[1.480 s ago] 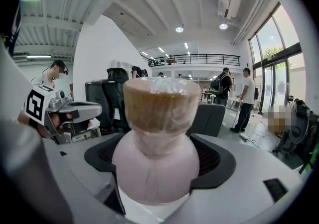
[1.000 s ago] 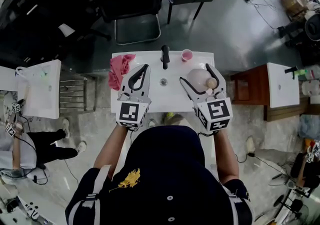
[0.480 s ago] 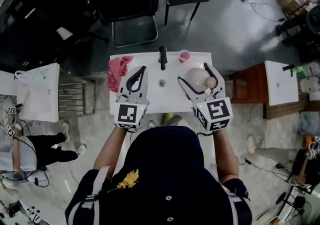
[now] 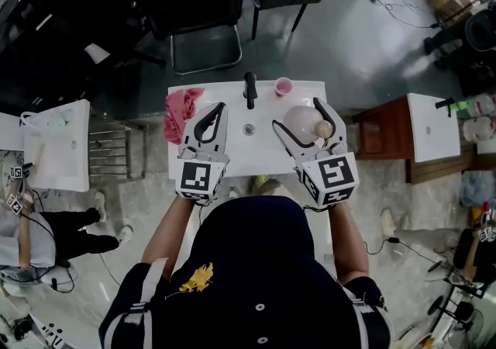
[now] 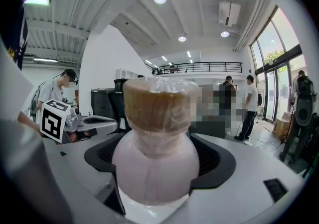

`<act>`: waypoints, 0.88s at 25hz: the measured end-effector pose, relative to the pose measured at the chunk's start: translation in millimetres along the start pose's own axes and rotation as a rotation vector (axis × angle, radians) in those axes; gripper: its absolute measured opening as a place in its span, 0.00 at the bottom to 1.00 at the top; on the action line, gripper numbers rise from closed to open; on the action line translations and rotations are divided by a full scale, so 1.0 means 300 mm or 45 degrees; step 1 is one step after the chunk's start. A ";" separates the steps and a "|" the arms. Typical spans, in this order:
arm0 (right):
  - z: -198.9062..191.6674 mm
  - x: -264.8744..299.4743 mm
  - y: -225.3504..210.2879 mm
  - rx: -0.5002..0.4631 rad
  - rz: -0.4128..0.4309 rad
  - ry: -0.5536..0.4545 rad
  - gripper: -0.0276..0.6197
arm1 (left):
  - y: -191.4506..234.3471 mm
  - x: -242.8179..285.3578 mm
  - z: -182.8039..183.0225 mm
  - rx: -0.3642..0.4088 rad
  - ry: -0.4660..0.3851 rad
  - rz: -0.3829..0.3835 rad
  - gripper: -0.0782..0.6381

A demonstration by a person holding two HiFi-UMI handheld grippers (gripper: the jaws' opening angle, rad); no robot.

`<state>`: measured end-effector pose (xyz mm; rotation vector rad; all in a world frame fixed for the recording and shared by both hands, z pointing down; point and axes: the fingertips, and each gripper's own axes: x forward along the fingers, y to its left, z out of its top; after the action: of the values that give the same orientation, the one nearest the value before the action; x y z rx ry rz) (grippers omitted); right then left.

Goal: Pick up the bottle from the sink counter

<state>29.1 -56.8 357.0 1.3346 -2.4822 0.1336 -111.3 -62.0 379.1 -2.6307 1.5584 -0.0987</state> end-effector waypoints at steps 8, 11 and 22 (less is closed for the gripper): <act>-0.009 0.004 0.010 -0.004 -0.005 0.009 0.71 | 0.001 0.001 0.001 0.013 -0.004 -0.016 0.13; -0.009 0.009 0.008 -0.011 -0.006 0.012 0.71 | 0.006 0.004 0.001 0.009 -0.003 -0.014 0.13; -0.014 0.011 0.010 -0.014 -0.004 0.008 0.71 | 0.013 0.007 -0.003 0.009 0.005 -0.004 0.13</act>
<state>25.9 -56.9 362.2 1.3313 -2.4718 0.1229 -113.8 -65.8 379.7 -2.6293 1.5519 -0.1089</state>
